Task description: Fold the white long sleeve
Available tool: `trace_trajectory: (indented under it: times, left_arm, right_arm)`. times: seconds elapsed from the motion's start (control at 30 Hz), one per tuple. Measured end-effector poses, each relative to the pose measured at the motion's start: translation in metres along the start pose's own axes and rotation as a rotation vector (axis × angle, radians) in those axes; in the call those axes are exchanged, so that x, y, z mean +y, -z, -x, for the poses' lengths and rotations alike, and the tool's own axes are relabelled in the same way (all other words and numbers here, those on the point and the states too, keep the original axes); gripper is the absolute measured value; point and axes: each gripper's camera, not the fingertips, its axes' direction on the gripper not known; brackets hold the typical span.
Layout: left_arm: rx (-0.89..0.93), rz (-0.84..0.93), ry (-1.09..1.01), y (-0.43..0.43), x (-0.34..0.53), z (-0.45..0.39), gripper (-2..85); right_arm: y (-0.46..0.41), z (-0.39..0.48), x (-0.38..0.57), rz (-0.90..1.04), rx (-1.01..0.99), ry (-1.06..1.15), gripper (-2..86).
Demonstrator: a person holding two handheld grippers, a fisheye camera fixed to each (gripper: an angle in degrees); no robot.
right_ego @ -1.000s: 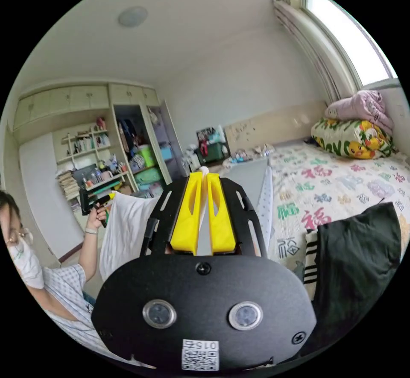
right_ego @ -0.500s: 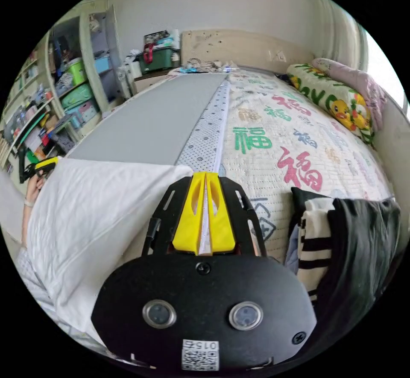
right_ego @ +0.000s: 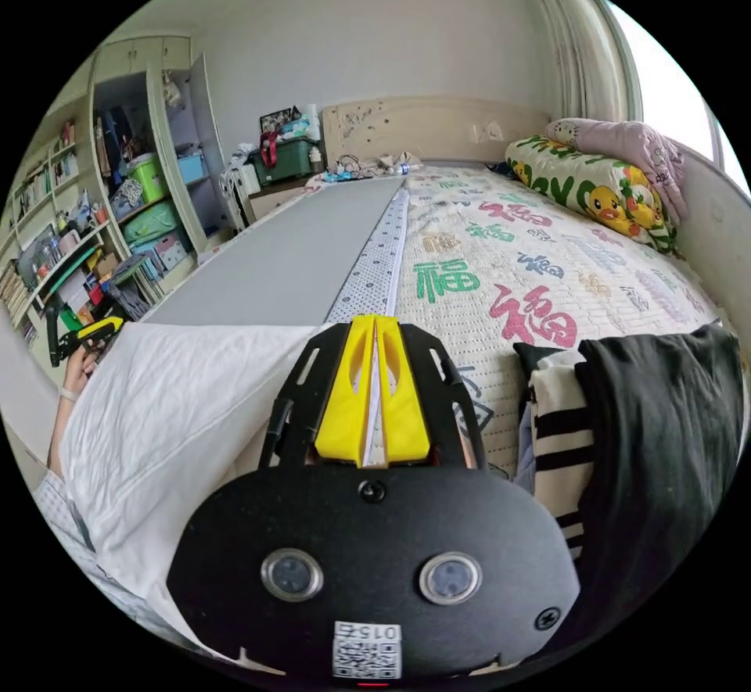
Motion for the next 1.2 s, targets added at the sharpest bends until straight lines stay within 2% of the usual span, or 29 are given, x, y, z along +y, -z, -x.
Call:
trace_trajectory:
  times: [0.1,0.17,0.27,0.37,0.43,0.57,0.67,0.77,0.97,1.2]
  left_arm:
    - [0.288,-0.212,-0.111,0.031,-0.015,-0.023,0.1]
    - [0.622,-0.363,-0.303,0.051,-0.024,-0.052,1.2]
    - [0.945,-0.380,-0.582,0.053,-0.046,-0.106,3.2]
    - [1.089,-0.262,-0.805,0.043,-0.070,-0.169,6.0]
    - [1.100,-0.194,-0.914,0.040,-0.081,-0.206,7.5]
    - [1.093,-0.081,-1.103,0.033,-0.102,-0.278,10.3]
    - [1.090,0.000,-1.167,0.022,-0.118,-0.313,11.0]
    - [1.079,0.097,-1.184,0.002,-0.133,-0.338,10.9]
    - [1.110,0.089,-1.168,-0.007,-0.160,-0.340,10.8]
    - [1.094,0.087,-1.168,-0.002,-0.172,-0.322,10.9]
  right_arm:
    - [0.043,-0.011,0.001,-0.137,-0.221,0.179,-0.9]
    - [0.079,-0.020,0.009,-0.266,-0.558,0.370,-0.9]
    - [0.108,-0.029,0.018,-0.378,-0.936,0.626,-0.8]
    - [0.122,-0.020,0.022,-0.344,-1.050,0.840,-0.4]
    - [0.126,-0.007,0.024,-0.270,-1.056,0.953,0.4]
    - [0.132,0.031,0.032,-0.066,-1.076,1.241,7.6]
    - [0.140,0.047,0.037,0.029,-1.091,1.383,10.2]
    - [0.139,0.056,0.032,0.093,-1.054,1.391,9.7]
    - [0.126,0.078,0.024,0.291,-1.007,1.407,7.9]
    - [0.134,0.077,0.014,0.283,-1.033,1.351,6.7]
